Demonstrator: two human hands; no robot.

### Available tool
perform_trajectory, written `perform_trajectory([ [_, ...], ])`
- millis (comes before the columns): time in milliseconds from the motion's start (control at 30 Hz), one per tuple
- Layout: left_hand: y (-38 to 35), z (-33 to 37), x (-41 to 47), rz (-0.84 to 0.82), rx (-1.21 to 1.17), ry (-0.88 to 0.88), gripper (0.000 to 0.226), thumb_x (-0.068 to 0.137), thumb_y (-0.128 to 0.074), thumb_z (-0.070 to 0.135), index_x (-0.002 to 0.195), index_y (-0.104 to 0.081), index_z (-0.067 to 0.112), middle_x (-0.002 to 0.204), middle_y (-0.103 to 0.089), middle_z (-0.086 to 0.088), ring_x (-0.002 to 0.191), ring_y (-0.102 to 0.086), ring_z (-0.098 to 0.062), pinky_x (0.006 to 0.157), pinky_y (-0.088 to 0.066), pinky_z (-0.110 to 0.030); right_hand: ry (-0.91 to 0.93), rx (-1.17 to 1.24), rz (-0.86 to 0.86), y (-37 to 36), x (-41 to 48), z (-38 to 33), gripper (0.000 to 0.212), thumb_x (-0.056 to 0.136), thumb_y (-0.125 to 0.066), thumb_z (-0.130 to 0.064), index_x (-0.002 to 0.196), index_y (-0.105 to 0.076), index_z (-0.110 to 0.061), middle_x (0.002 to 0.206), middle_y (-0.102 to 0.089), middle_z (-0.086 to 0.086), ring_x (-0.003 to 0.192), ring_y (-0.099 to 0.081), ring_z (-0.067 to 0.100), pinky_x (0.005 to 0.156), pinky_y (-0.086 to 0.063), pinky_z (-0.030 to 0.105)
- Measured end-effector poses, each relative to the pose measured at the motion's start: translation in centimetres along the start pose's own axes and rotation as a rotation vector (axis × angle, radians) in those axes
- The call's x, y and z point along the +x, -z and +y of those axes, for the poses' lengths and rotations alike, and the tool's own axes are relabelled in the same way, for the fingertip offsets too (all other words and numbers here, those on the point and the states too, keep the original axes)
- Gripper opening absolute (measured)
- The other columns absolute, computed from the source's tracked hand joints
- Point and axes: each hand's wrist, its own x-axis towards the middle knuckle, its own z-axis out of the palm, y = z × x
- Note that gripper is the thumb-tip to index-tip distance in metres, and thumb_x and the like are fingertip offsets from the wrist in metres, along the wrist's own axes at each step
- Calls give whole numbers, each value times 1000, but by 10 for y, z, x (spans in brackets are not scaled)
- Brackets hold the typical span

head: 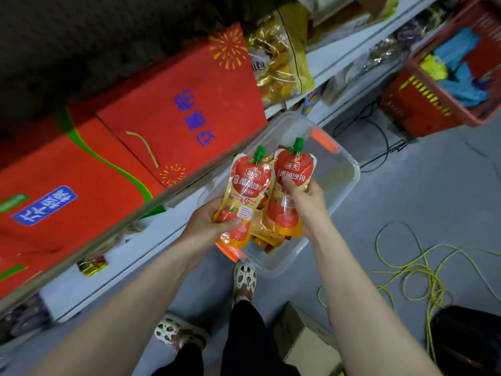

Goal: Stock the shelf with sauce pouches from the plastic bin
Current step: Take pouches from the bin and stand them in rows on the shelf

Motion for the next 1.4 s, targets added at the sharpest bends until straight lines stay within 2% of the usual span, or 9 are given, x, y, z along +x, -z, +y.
perform_trajectory([
  [133, 33, 9, -62, 28, -212, -74, 54, 72, -78, 9, 121, -60, 23, 114, -71, -6, 104, -68, -25, 89, -54, -40, 117, 13, -119, -31, -64, -21, 26, 81, -76, -34, 104, -71, -23, 103, -76, 7, 97, -72, 29, 89, -56, 54],
  [233, 63, 18, -112, 117, -330, -153, 46, 71, -79, 20, 114, -62, 22, 107, -73, -2, 92, -70, -19, 79, -55, -34, 231, -37, -186, -61, -117, -39, 17, 79, -75, -36, 92, -76, -25, 100, -76, 7, 94, -72, 26, 89, -57, 51],
  [333, 98, 22, -162, 190, -317, -260, 35, 74, -73, 24, 107, -65, 20, 100, -75, -2, 87, -70, -16, 76, -54, -30, 337, -91, -257, -95, -166, -53, 35, 80, -73, -41, 93, -72, -8, 93, -75, 4, 90, -70, 22, 83, -55, 44],
  [433, 136, 23, -210, 216, -284, -358, 39, 78, -76, 17, 114, -62, 14, 105, -74, -10, 93, -70, -23, 82, -55, -36, 425, -102, -370, -133, -216, -64, 14, 92, -68, -23, 105, -69, -19, 102, -76, -1, 97, -71, 16, 87, -57, 37],
  [633, 215, 28, -291, 328, -278, -555, 45, 78, -74, 13, 120, -59, 17, 108, -73, -10, 97, -70, -24, 83, -56, -39, 657, -212, -531, -218, -301, -85, 16, 87, -71, -22, 103, -71, -20, 103, -76, 6, 97, -71, 23, 91, -56, 50],
  [867, 305, 42, -381, 541, -315, -731, 41, 77, -72, 7, 116, -60, 14, 98, -74, -7, 89, -71, -19, 77, -57, -31, 860, -299, -691, -311, -389, -125, 9, 85, -75, -21, 92, -72, -23, 89, -77, -5, 86, -73, 12, 79, -57, 31],
  [1000, 356, 51, -424, 639, -344, -803, 42, 75, -72, 15, 116, -61, 15, 102, -74, -8, 93, -71, -21, 77, -57, -32, 929, -340, -802, -362, -433, -155, 6, 93, -66, -19, 89, -63, -23, 74, -68, -9, 65, -62, -8, 61, -48, 11],
  [1167, 411, 72, -450, 770, -361, -900, 33, 86, -66, 6, 118, -59, 12, 100, -74, -3, 91, -71, -15, 76, -58, -27, 979, -423, -892, -426, -466, -197, 12, 95, -62, -20, 105, -64, -13, 97, -70, 8, 78, -58, 13, 59, -43, 23],
  [1400, 467, 103, -436, 930, -351, -954, 32, 87, -66, 5, 117, -60, 13, 99, -73, 1, 90, -69, -9, 81, -56, -26, 889, -334, -919, -522, -461, -245, 7, 90, -68, -7, 94, -64, -3, 83, -69, 5, 65, -69, 6, 56, -56, 19],
])
